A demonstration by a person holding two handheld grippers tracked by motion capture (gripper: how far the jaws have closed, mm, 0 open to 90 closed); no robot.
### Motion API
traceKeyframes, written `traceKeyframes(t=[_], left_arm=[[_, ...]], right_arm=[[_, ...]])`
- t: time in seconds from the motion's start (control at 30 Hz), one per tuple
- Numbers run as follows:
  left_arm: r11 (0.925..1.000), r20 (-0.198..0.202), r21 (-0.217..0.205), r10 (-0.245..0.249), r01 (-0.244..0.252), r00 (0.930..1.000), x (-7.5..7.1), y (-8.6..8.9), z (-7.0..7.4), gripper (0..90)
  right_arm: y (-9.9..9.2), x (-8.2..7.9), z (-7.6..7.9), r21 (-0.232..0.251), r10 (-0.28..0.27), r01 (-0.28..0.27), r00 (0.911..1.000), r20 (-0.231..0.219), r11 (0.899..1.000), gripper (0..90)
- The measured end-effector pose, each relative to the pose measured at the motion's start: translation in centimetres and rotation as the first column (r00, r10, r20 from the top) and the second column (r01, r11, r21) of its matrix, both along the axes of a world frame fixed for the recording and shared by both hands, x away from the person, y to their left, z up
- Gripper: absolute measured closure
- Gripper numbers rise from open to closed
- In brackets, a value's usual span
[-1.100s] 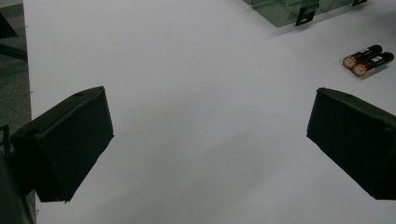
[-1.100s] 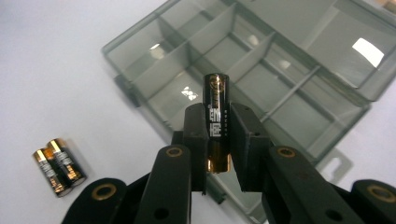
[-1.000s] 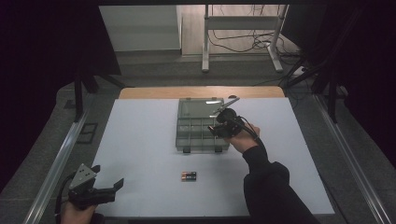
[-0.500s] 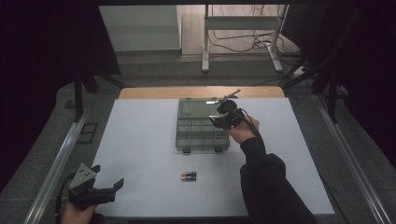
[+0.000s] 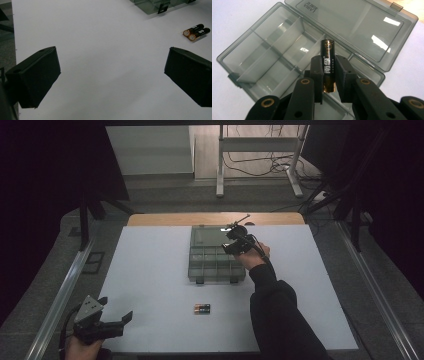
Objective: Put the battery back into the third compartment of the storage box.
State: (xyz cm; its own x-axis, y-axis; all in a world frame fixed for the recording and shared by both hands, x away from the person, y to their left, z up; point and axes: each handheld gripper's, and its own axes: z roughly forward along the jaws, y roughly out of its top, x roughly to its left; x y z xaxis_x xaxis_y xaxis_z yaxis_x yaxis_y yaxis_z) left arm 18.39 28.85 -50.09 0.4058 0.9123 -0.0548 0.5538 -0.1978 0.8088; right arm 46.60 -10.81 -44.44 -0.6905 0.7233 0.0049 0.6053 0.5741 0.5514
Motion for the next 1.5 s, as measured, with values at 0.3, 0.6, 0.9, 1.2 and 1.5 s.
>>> traceKeyframes(t=[0.3,0.6,0.9,1.2,1.5], left_arm=[[1.0,0.001,-0.002,-0.002,0.002,1.0,0.0,0.0,0.0,0.7],[1.0,0.001,-0.003,-0.003,0.003,1.0,0.0,0.0,0.0,0.7],[1.0,0.001,-0.001,-0.002,0.002,1.0,0.0,0.0,0.0,0.7],[1.0,0.0,0.0,0.0,0.0,1.0,0.0,0.0,0.0,0.7],[1.0,0.0,-0.002,0.003,-0.003,1.0,0.0,0.0,0.0,0.7]], right_arm=[[1.1,1.0,-1.6,-0.02,-0.016,0.016,0.9998,-0.014,1.0,76.6],[0.9,0.8,-1.4,-0.005,0.005,-0.005,1.0,0.005,1.0,48.0],[0.1,-0.9,-0.1,0.008,0.074,-0.074,0.9971,0.017,0.997,7.9],[-0.7,-3.2,1.3,0.063,0.134,-0.136,0.99,0.044,0.989,0.0],[-0.1,-5.5,2.2,0.035,0.178,-0.181,0.981,0.078,0.983,0.0]])
